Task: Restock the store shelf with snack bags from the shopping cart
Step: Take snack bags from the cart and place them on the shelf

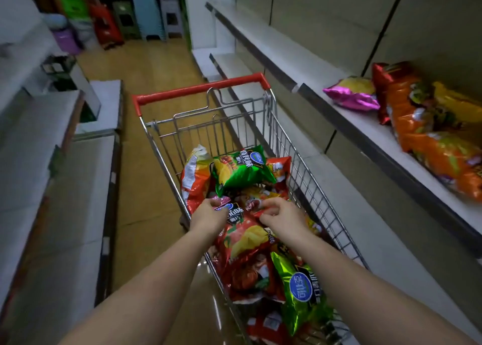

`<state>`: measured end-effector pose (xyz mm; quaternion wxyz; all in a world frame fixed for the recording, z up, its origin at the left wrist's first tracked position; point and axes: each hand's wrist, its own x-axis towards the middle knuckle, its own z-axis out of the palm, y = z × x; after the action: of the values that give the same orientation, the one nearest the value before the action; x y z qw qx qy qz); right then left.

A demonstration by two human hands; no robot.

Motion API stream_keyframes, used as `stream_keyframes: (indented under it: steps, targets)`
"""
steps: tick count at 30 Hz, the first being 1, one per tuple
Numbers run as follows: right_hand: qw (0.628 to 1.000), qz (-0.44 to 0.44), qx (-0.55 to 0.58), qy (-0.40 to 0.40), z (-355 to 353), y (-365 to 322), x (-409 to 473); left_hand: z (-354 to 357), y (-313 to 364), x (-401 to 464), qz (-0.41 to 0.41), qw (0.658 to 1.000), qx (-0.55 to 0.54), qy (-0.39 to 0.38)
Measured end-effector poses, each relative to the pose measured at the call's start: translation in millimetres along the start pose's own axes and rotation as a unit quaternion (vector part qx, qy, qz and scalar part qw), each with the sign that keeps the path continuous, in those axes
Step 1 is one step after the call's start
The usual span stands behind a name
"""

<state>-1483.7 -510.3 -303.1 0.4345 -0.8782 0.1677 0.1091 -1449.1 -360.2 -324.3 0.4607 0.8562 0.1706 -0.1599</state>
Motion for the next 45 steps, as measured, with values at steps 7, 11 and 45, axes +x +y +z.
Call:
stream_keyframes:
  steps: [7, 11, 45]
  targets:
    - [0.994, 0.008, -0.031, -0.102, 19.2, 23.3, 61.2, 23.8, -11.2, 23.6, -0.116, 0.993, -0.008, -0.001]
    - [0.988, -0.002, -0.046, -0.144, 26.3, 30.7, 96.1, 41.4, -11.8, 42.4, -0.163, 0.986, -0.028, 0.005]
    - [0.955, 0.041, 0.233, -0.181, 22.6, 33.5, 139.0, 51.3, 20.2, 45.9, -0.126, 0.962, -0.23, 0.071]
